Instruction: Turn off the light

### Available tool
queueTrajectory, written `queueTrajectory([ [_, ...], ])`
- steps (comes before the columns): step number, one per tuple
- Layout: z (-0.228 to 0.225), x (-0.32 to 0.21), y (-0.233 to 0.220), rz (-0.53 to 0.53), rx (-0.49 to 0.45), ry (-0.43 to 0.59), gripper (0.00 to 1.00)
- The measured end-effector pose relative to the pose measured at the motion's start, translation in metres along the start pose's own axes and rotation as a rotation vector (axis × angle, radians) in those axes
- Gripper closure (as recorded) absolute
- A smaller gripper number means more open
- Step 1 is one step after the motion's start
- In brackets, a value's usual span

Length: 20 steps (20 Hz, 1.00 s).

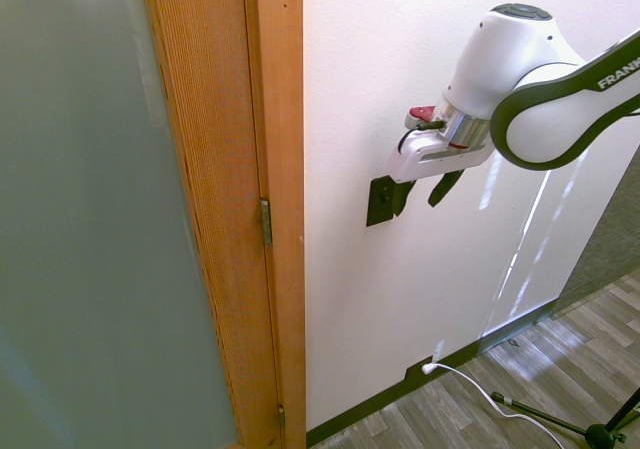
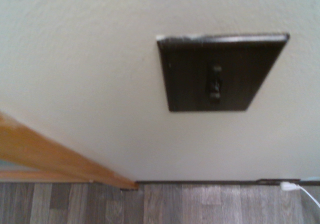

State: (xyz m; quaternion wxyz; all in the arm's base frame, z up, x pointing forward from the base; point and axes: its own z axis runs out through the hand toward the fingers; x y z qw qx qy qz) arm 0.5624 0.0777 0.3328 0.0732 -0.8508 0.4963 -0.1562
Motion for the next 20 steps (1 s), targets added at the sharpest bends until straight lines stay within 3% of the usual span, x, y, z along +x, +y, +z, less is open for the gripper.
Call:
queueTrajectory([
  [8, 0.017, -0.003, -0.017, 0.069, 0.031, 0.119, 1.0],
  [20, 0.022, 0.009, -0.02, 0.083, 0.047, 0.153, 1.0],
])
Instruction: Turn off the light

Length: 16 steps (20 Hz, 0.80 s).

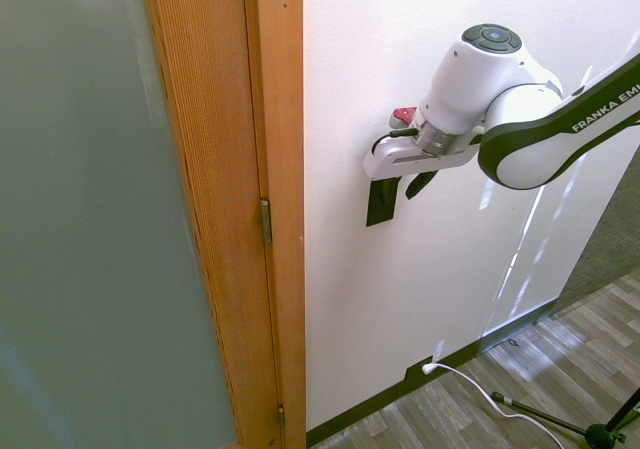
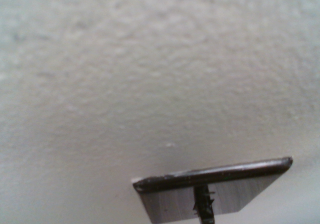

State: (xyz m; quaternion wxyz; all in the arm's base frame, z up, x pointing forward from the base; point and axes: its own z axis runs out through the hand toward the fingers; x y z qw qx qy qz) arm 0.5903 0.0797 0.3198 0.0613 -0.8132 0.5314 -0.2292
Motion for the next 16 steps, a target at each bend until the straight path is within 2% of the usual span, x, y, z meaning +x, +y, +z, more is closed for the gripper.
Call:
queueTrajectory([
  [16, 0.027, 0.002, -0.005, -0.012, 0.001, 0.003, 1.0],
])
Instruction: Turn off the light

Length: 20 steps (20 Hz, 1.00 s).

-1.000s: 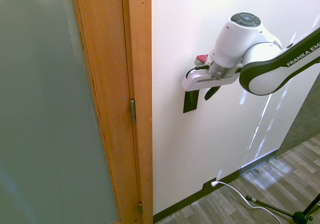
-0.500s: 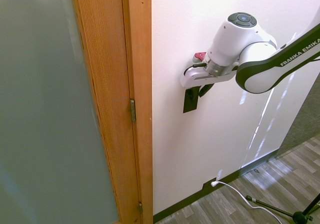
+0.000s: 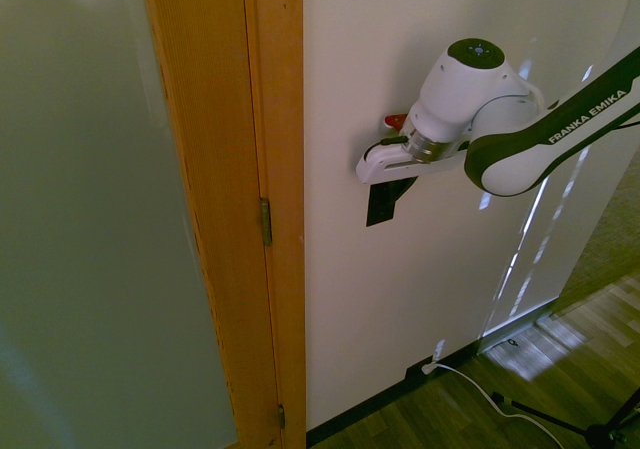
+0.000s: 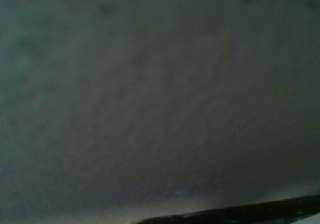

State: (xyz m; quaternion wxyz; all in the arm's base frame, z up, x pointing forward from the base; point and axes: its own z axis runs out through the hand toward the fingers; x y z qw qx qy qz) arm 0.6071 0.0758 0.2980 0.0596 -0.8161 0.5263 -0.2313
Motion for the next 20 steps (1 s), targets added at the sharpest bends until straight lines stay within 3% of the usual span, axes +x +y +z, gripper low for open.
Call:
queueTrajectory([
  [20, 0.011, -0.001, 0.002, -0.004, -0.012, -0.016, 1.0],
])
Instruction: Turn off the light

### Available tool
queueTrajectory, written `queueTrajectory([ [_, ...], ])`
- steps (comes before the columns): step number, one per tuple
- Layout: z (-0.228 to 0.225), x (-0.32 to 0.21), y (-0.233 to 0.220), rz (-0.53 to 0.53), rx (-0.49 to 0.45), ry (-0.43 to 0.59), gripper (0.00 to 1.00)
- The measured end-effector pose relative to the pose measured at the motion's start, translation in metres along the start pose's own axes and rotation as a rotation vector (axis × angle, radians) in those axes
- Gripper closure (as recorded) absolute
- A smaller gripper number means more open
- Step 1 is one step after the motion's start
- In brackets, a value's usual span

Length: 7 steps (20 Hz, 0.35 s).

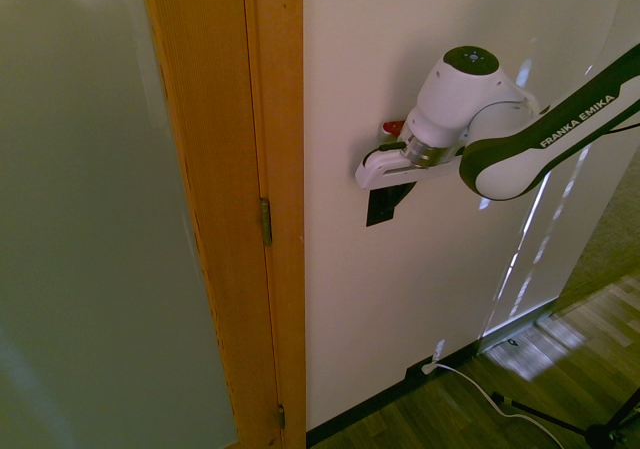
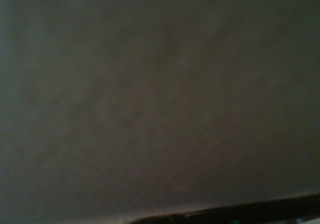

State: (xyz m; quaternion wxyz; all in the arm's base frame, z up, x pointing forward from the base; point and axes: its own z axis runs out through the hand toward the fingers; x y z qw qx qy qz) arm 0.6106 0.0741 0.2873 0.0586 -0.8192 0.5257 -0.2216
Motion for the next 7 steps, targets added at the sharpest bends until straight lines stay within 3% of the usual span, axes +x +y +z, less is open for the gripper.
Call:
queueTrajectory([
  [6, -0.025, -0.003, 0.026, 0.015, 0.077, 0.005, 1.0],
  [7, -0.031, -0.007, 0.037, 0.017, 0.083, 0.0, 0.0],
])
